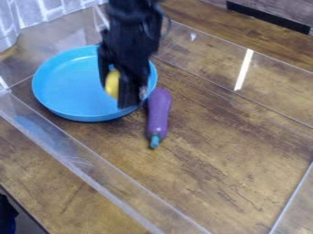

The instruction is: Put the carrot on the blue tray

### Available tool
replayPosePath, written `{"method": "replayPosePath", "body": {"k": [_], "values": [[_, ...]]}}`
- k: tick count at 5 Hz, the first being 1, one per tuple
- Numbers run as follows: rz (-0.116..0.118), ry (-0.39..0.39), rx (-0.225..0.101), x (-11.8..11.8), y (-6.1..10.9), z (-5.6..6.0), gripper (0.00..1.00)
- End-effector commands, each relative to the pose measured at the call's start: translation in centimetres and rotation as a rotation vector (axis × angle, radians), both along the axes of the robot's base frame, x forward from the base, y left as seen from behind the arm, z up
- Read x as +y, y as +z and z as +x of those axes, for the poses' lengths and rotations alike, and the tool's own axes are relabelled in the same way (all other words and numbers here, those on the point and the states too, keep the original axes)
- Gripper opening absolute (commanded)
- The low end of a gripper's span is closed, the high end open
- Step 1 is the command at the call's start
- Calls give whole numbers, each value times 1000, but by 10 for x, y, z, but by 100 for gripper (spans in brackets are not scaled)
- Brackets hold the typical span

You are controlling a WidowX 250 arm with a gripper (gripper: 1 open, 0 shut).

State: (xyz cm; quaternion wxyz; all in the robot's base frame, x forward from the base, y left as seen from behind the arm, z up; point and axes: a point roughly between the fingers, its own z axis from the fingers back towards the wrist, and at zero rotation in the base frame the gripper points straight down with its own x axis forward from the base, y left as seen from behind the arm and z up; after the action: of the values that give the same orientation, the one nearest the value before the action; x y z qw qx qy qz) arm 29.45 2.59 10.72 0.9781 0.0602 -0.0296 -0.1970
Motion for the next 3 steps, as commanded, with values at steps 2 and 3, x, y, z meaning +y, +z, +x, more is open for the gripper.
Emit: {"method": "replayPosePath", "body": {"k": [2,3], "values": [[46,225,-62,27,29,-17,0],[62,317,-36,35,20,-29,0]]}}
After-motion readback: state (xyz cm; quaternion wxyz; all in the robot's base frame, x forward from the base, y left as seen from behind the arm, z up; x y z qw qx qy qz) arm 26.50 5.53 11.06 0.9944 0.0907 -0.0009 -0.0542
